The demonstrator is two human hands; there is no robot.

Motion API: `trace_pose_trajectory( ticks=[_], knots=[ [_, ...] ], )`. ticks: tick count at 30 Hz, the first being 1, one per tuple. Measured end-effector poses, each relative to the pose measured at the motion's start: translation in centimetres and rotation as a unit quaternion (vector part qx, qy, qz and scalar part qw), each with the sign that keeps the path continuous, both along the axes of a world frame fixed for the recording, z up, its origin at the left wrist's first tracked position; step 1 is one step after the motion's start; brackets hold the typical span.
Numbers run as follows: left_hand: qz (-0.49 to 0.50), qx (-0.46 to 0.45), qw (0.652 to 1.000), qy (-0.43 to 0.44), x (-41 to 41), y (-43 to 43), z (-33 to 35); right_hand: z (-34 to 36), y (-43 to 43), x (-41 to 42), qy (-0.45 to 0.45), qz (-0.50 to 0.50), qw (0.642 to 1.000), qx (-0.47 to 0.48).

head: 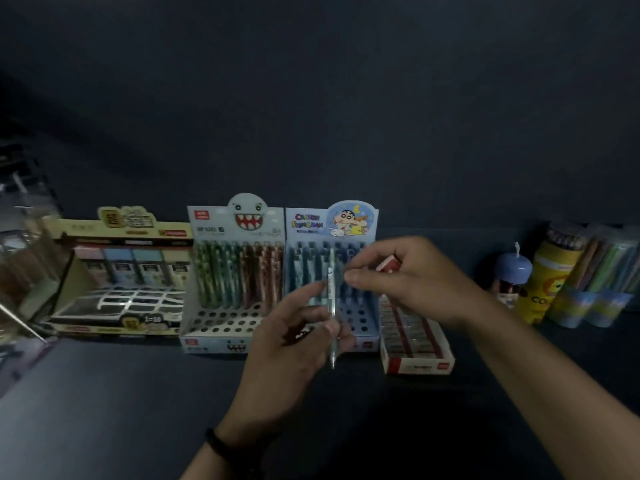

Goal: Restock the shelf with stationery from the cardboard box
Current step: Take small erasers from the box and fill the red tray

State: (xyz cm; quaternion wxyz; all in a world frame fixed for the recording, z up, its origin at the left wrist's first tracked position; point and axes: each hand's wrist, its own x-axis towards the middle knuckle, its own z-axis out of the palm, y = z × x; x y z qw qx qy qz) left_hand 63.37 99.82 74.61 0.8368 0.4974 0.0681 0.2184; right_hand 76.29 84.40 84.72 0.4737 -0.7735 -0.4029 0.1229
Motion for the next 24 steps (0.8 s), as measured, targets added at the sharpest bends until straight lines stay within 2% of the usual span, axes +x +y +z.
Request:
trace_pose_trajectory(
  ticks=[5, 7, 8, 10, 12, 14, 16, 18, 24],
  knots=[
    [0.042, 0.044, 0.998, 0.000, -2.2, 3.0, 0.5, -0.5, 5.0, -1.5, 0.026, 0.029, 0.999, 0.014],
    [0.073, 0.100, 0.992, -0.004, -3.0, 4.3, 0.5, -0.6, 6.6, -1.9, 0.034, 0.021, 0.999, 0.018],
    [0.106, 0.158, 0.982, 0.001, -3.5, 5.2, 0.4, -0.6, 7.5, -2.1, 0.032, 0.015, 0.999, 0.023],
    [0.192, 0.327, 0.925, 0.026, -4.5, 7.1, -0.4, -0.3, 9.3, -2.6, -0.006, -0.017, 0.999, 0.050],
    [0.253, 0.499, 0.825, 0.083, -5.5, 9.2, -1.4, -0.2, 11.3, -2.7, -0.075, -0.068, 0.991, 0.082],
    [0.257, 0.610, 0.733, 0.155, -6.4, 11.2, -2.6, -0.3, 13.4, -3.1, -0.126, -0.106, 0.982, 0.092],
    [0.252, 0.676, 0.665, 0.194, -6.9, 12.6, -3.7, -0.8, 15.4, -3.7, -0.170, -0.121, 0.974, 0.084],
    [0.240, 0.708, 0.636, 0.190, -7.3, 13.1, -4.4, -1.5, 17.3, -4.4, -0.205, -0.121, 0.969, 0.064],
    [0.257, 0.714, 0.629, 0.169, -7.8, 13.2, -5.0, -3.7, 20.5, -5.5, -0.264, -0.157, 0.951, 0.023]
  ],
)
